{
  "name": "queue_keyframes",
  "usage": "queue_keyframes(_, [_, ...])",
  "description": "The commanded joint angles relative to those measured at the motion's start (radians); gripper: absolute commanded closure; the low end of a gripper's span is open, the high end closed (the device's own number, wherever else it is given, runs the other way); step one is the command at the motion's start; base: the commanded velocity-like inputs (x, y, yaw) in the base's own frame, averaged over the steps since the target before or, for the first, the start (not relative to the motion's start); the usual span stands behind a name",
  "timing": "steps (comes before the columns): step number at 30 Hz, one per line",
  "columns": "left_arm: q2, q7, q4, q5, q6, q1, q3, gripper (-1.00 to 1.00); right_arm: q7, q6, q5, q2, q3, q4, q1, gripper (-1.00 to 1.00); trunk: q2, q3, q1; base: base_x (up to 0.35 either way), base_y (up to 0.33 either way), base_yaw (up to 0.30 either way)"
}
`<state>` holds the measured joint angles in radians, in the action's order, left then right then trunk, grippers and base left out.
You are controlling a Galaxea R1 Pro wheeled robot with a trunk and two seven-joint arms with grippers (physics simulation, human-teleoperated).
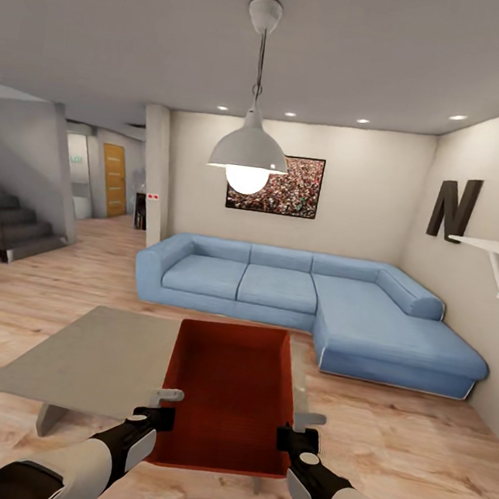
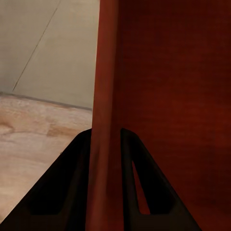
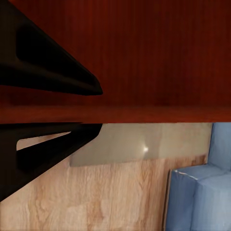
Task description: Move the two storage containers from the living room to the garage. In the garage, place one container on the floor and stack the other container on top of it (either order is fine).
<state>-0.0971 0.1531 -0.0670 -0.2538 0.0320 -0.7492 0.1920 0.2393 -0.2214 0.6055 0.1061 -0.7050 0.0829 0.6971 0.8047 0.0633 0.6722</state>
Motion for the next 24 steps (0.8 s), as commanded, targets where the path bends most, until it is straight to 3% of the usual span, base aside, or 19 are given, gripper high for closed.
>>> queue_keyframes(1, [0.002, 0.082, -0.002, 0.002, 0.016, -0.002, -0.066, 1.0, -0.008, 0.003, 0.01, 0.0, -0.02, 0.001, 0.0, 1.0, 0.002, 0.002, 0.0, 0.0, 0.0, 0.284])
queue_keyframes(24, [0.002, 0.082, -0.002, 0.002, 0.016, -0.002, -0.066, 1.0, -0.008, 0.005, 0.01, 0.0, -0.021, 0.0, 0.0, 1.0, 0.002, 0.002, 0.0, 0.0, 0.0, 0.283])
